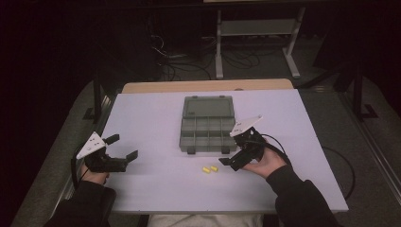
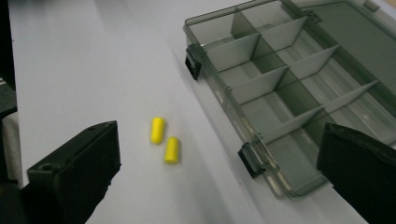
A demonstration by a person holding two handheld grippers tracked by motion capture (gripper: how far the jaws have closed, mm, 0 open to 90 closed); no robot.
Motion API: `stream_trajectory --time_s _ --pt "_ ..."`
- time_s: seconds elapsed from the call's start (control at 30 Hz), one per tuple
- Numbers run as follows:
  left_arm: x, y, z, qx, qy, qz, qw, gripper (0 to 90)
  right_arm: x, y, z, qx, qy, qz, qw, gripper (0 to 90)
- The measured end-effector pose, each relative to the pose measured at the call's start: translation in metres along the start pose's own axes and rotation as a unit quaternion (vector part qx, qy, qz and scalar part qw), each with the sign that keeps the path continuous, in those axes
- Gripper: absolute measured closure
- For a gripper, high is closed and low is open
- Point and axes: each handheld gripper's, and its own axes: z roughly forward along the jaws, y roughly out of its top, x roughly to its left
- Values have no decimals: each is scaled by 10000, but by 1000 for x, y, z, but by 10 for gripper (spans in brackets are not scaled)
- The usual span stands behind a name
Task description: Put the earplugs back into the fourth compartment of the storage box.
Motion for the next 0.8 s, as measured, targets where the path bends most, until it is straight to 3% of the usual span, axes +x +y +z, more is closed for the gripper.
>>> stream_trajectory --time_s 0.67,0.73,0.8 --pt "0 0 0 -3 -7 1 10000 0 20 8 41 548 376 -368 9971 0" --pt "0 0 0 -7 -15 -1 10000 0 22 8 45 647 391 -400 9963 13" --pt "0 0 0 -9 -17 0 10000 0 22 7 49 707 492 -443 9953 82"
